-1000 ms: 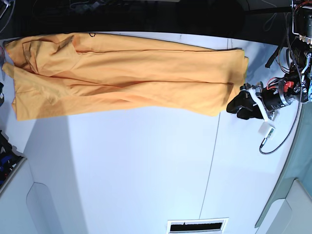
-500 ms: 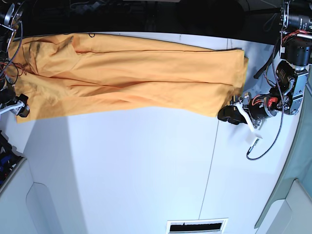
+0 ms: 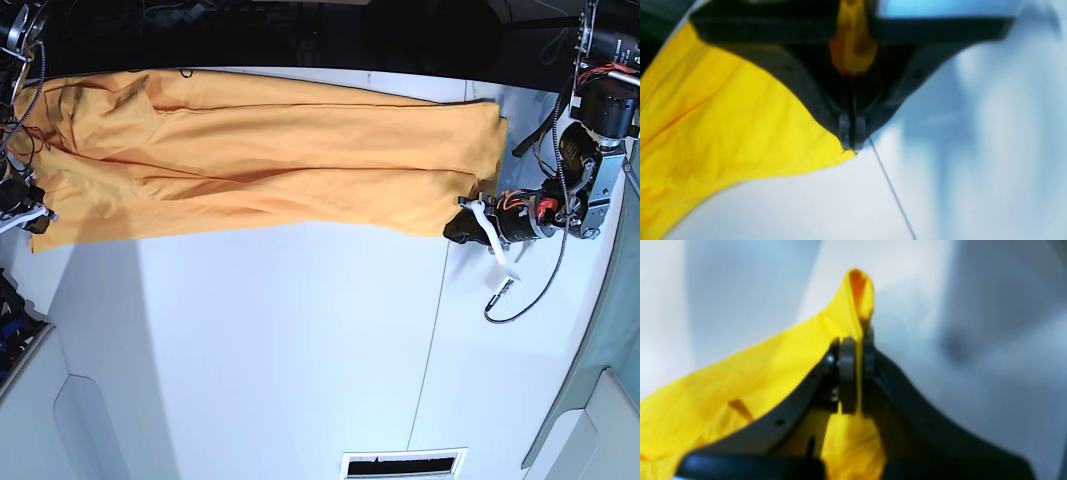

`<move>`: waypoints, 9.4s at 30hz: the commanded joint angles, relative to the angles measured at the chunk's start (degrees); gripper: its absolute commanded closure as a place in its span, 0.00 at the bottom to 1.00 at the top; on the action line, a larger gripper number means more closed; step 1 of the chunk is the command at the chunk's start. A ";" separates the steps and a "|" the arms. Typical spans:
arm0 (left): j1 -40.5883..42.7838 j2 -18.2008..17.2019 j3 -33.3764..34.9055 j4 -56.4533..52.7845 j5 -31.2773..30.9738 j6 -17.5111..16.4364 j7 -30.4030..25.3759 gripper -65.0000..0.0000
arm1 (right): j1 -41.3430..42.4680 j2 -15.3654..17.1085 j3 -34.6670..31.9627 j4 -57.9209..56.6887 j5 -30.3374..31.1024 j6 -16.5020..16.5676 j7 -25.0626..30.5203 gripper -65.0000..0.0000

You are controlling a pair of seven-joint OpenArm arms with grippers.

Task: Layout the t-shirt on the table in an organized manner, then fold the t-shirt properly
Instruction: 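Grasp the folded edge with the left gripper and fold it over, then pull the folded shirt ends apart with both grippers to straighten it, then carry the hem end with the left gripper over toward the collar end, then fold the collar end with the right gripper onto the folded stack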

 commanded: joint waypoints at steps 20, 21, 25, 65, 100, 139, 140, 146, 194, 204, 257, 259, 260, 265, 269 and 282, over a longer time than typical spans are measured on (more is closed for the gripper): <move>9.49 -12.31 -0.17 21.20 -19.61 -0.12 16.20 1.00 | -26.14 1.33 11.98 33.38 22.21 0.79 -13.77 1.00; 10.05 -12.31 -0.17 21.20 -20.81 -0.12 16.20 1.00 | -27.08 1.16 11.98 33.38 22.14 0.87 -13.75 1.00; 11.65 -11.06 -0.17 21.20 -22.75 -0.12 16.37 1.00 | -29.44 0.07 11.96 33.38 22.14 1.07 -13.38 1.00; 15.52 -3.82 -12.35 20.70 -16.31 -0.12 11.17 0.51 | -30.67 -8.46 19.80 45.03 21.44 0.46 -14.23 1.00; 19.06 0.81 -25.75 14.71 -8.13 3.67 7.23 0.37 | -24.63 -8.39 2.99 26.56 10.32 0.68 -4.35 1.00; 21.27 3.89 -21.97 11.87 -13.77 1.05 10.86 0.44 | -24.30 -8.39 2.99 26.56 10.51 0.68 -4.74 1.00; 21.27 3.89 -21.97 11.87 -13.42 1.05 10.84 0.56 | -24.30 -8.39 2.99 26.56 10.51 0.68 -4.74 1.00; 21.29 3.82 -22.14 15.50 -13.09 -0.12 11.41 1.00 | -24.28 -8.39 2.99 26.56 10.54 0.68 -4.72 1.00; 11.61 36.92 7.78 23.80 7.50 9.18 2.89 0.45 | -24.02 -6.99 6.12 30.60 17.29 0.66 -9.03 0.63; 11.54 37.59 9.03 23.80 5.07 8.74 2.89 0.45 | -23.98 -3.48 11.04 35.01 15.50 -0.66 -8.66 0.47; 25.49 28.30 -6.23 26.01 8.85 9.33 1.95 0.45 | -17.86 -5.40 1.66 43.63 22.56 1.11 -22.18 1.00; 24.59 29.81 -5.86 23.76 9.86 11.19 1.49 0.45 | -18.08 -7.30 0.37 46.56 22.56 1.11 -22.18 1.00; 23.98 30.36 -5.86 22.45 10.29 11.43 1.33 0.45 | -18.38 -8.07 -0.74 47.89 22.51 1.11 -22.18 1.00; 21.07 30.88 -5.88 15.85 10.80 11.41 1.03 0.45 | -21.44 -10.47 -10.01 52.61 20.52 1.09 -22.05 1.00; 19.34 30.67 -5.92 12.81 10.82 11.41 0.70 0.45 | -24.33 -12.31 -17.03 55.60 15.19 1.07 -20.24 1.00; 18.60 30.64 -5.92 12.28 10.58 11.37 0.94 0.45 | -24.74 -16.24 -30.71 55.63 3.45 0.46 -13.94 0.43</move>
